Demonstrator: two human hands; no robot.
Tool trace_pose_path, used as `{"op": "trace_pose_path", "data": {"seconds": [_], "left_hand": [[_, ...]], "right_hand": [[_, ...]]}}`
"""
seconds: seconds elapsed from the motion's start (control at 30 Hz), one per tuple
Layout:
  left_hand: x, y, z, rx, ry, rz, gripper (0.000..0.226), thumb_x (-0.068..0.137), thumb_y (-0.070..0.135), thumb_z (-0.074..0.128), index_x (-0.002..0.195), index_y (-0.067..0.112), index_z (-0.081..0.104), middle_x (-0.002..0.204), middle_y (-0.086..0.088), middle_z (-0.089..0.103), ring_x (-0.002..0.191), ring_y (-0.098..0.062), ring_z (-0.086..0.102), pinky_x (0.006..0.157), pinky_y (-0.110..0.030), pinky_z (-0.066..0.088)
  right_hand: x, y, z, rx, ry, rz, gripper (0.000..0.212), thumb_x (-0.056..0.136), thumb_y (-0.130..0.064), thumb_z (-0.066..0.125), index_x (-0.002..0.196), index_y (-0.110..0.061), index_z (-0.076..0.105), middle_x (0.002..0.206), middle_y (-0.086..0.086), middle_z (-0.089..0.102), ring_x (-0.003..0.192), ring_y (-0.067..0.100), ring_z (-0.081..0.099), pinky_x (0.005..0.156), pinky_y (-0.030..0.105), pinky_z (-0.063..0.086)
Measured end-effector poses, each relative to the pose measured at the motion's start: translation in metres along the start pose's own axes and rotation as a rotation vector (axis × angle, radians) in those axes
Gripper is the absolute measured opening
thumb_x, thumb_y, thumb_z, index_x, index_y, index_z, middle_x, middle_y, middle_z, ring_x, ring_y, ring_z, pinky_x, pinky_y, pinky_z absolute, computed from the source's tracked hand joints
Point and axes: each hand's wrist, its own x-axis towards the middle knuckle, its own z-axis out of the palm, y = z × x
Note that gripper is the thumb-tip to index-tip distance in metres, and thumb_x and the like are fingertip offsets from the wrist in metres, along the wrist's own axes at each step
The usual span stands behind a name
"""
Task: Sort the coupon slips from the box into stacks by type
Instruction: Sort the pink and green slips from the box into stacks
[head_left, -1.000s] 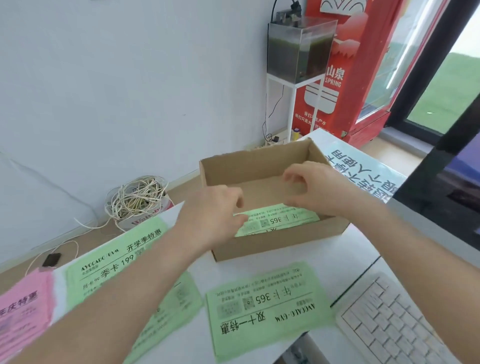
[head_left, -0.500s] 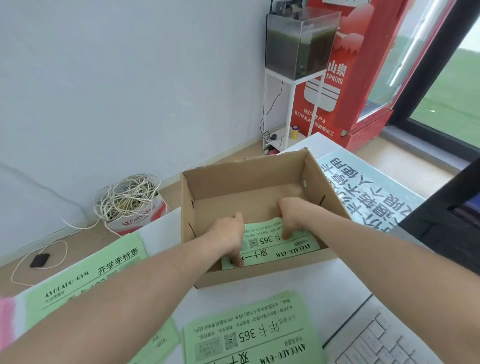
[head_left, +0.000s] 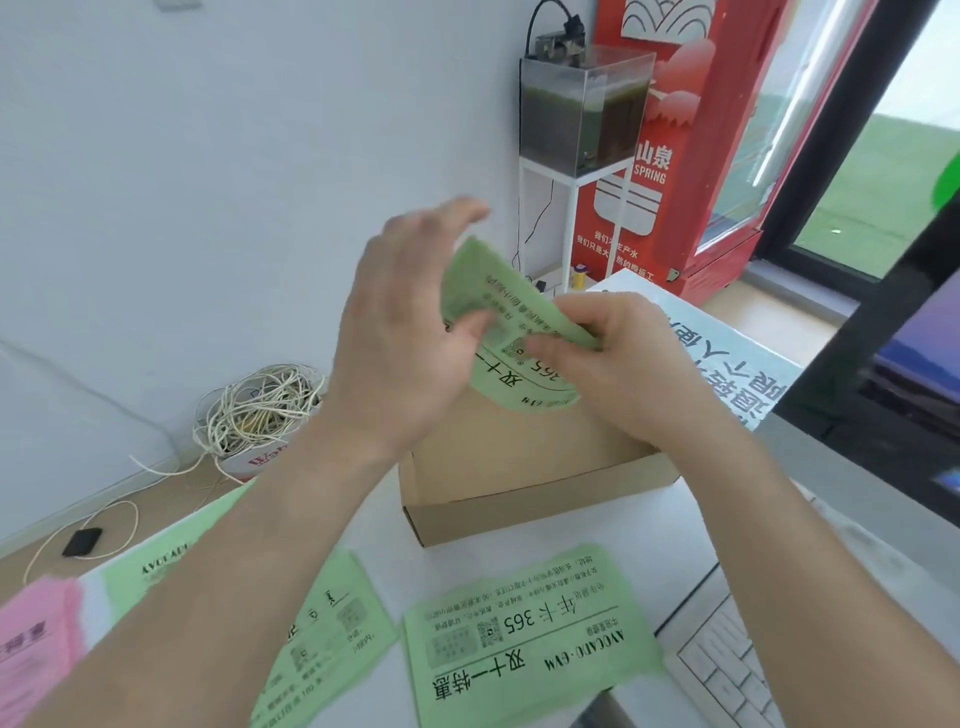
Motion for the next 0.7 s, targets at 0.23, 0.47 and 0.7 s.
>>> {"op": "trace_pose_path", "data": {"seconds": [0.23,0.47,0.7], "left_hand": [[-0.124,0.032,-0.053,-0.562,-0.401,-0.648,0.04,0.076,0.027,0.075,0.109,0.035,0.055,0.096,0.017,0.07,0.087,0.002,0.065,0.076,-0.02,0.049],[-0.23,-0.007,-0.057,-0.139,-0.856,-0.669,0.039,0.094,0.027,0.057,0.129,0.04,0.047,0.123,0.024,0.048,0.125,-0.006,0.046,0.099,-0.024,0.037],[-0.272,-0.018,-0.041,0.39,-0.875,-0.368,0.046,0.095,0.027,0.052,0.137,0.036,0.037,0.125,0.007,0.053,0.111,-0.015,0.051,0.083,-0.03,0.045]], "right_hand": [[-0.116,-0.032,0.033,1.1,0.113,0.449,0.021,0.083,-0.019,0.06,0.096,-0.017,0.076,0.099,0.008,0.074,0.072,0.015,0.066,0.05,0.022,0.049],[-0.218,0.01,0.067,0.553,0.133,0.749,0.017,0.088,-0.01,0.067,0.102,-0.018,0.069,0.089,0.002,0.076,0.081,0.021,0.071,0.057,0.03,0.046],[-0.248,0.047,0.083,-0.023,-0.181,0.692,0.008,0.087,-0.015,0.067,0.08,-0.018,0.07,0.078,-0.006,0.073,0.067,0.006,0.068,0.052,0.023,0.052]]}}
